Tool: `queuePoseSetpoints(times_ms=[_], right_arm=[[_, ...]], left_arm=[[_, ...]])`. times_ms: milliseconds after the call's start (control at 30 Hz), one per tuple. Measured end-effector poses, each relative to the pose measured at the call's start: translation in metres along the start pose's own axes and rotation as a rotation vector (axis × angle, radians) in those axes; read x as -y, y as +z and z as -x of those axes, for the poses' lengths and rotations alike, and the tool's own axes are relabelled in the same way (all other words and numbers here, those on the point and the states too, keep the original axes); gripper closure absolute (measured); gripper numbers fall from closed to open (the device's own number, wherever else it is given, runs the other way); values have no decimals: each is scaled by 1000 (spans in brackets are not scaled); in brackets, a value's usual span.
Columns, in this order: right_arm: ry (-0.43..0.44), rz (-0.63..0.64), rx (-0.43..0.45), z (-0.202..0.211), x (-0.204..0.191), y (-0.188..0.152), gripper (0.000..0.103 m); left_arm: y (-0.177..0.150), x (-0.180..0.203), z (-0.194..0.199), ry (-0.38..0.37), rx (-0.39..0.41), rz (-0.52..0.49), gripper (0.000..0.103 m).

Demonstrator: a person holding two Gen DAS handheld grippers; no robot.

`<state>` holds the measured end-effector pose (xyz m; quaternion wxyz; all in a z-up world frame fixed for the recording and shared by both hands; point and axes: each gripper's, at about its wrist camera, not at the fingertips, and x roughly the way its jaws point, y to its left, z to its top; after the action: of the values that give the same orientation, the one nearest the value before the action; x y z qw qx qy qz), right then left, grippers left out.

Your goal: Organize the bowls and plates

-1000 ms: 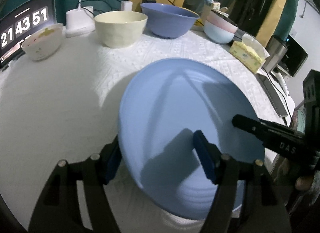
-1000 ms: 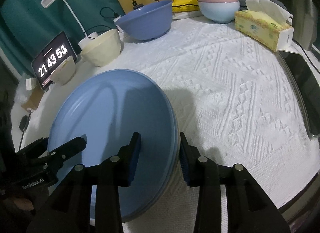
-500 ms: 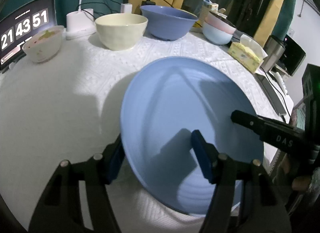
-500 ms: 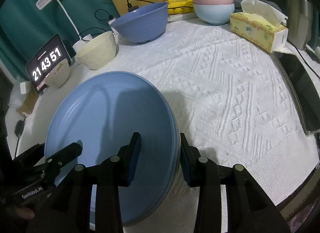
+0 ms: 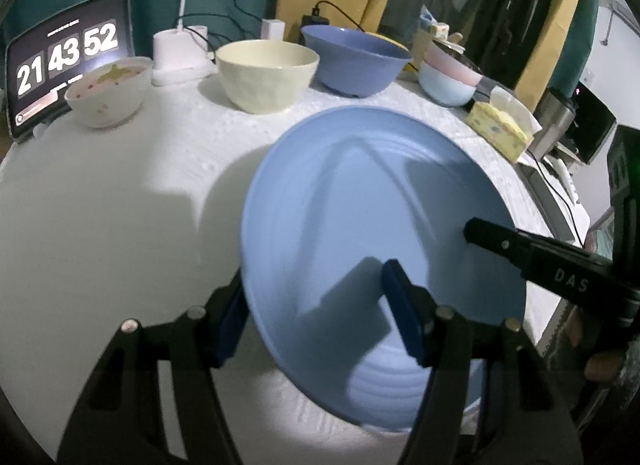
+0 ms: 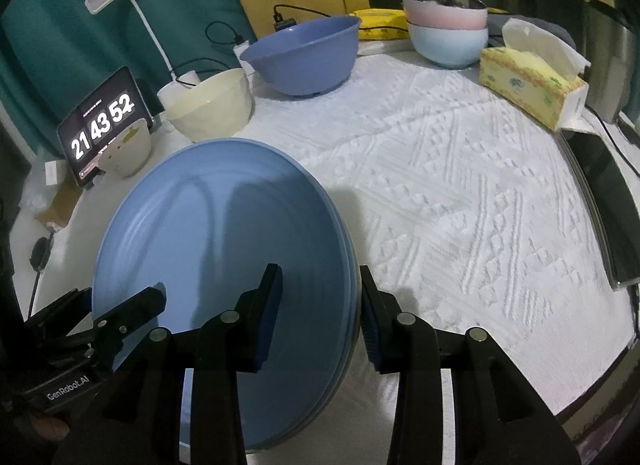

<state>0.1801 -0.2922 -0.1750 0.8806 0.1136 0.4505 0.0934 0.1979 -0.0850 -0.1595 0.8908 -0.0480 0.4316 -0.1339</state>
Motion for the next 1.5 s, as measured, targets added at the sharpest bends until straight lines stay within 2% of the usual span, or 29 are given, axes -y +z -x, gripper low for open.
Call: queuePoseSetpoints(times_ms=[767,1500], right_arm=[[28,109,-14,-21,-69,25,64],[85,215,-66,-69,-143,51,64]], left_arm=[[9,-66,20,36,52,105,38],[17,-146,23,111,66,216,38]])
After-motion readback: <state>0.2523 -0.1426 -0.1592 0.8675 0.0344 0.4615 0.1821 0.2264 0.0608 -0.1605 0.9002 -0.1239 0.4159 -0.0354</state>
